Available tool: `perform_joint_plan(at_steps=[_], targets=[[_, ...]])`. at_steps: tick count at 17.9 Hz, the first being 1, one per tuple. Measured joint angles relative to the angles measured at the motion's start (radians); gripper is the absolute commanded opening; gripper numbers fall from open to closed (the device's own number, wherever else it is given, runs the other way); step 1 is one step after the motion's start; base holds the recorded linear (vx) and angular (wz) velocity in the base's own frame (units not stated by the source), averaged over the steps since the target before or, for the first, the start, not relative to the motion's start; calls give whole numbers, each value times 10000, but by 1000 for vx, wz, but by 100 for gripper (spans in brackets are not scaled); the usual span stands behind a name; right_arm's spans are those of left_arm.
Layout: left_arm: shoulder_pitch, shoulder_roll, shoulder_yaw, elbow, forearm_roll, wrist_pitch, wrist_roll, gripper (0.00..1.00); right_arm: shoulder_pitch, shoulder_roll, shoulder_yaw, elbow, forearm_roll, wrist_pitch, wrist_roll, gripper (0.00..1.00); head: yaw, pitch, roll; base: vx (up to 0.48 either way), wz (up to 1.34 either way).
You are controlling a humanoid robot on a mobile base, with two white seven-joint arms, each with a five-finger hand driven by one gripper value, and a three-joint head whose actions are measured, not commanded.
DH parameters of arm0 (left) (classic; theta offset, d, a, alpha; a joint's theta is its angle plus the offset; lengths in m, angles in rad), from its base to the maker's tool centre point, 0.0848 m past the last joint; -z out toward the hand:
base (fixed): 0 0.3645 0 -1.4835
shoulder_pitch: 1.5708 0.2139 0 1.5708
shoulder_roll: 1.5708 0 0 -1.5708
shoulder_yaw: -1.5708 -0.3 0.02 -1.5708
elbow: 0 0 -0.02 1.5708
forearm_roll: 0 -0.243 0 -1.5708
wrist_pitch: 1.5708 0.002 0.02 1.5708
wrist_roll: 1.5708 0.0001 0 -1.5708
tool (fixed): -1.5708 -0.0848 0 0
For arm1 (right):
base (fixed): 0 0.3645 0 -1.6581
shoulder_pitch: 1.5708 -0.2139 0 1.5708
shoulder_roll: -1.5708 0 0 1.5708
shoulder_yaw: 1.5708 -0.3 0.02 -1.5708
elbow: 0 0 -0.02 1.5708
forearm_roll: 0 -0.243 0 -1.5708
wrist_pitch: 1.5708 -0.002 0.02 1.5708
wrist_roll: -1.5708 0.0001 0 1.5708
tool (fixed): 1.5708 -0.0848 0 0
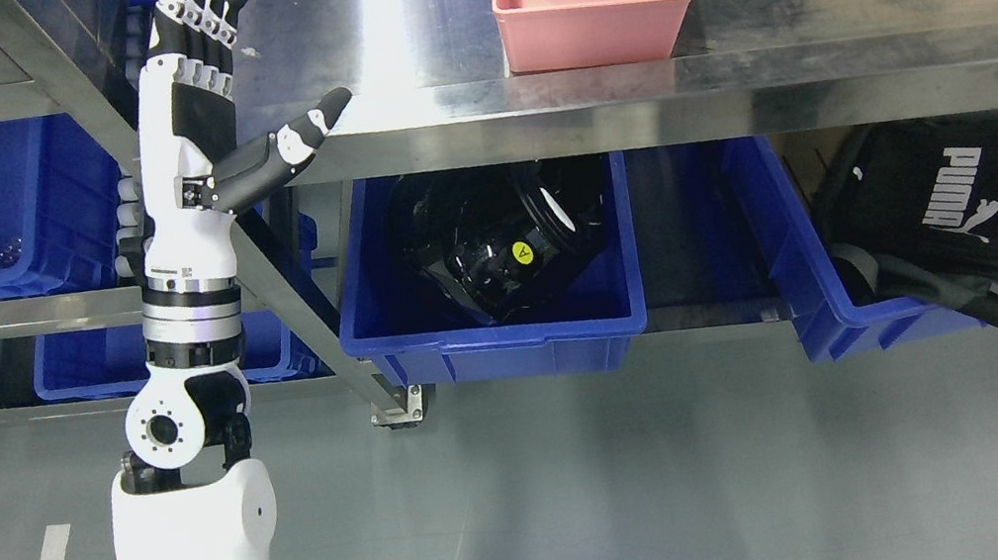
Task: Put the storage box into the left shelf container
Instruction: 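Raise the left hand and reach toward the pink box on the shelf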
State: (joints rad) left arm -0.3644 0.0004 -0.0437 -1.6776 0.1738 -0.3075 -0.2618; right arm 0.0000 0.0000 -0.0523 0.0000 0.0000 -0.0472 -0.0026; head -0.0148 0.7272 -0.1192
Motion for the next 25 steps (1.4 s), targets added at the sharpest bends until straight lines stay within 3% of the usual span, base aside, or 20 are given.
perform_joint_plan(at_steps=[8,14,17,21,25], targets=[[-724,-1,468,7,-45,348,-957,100,0,0,0,0,0,1,2,100,0,0,0,0,0],[-3504,500,663,605,-1120,2044,-5135,100,1,0,1,0,0,-14,7,100,0,0,0,0,0],[-4767,868,240,1075,-2005,2314,-6476,100,0,0,1,0,0,-16,35,100,0,0,0,0,0],[-5955,1034,-729,1659,-2983,3033,-6907,98,1,0,1,0,0,-20,62,100,0,0,0,0,0],[-6970,742,-1772,2442,-3826,3834,-7086,97,1,0,1,0,0,-21,2,100,0,0,0,0,0]])
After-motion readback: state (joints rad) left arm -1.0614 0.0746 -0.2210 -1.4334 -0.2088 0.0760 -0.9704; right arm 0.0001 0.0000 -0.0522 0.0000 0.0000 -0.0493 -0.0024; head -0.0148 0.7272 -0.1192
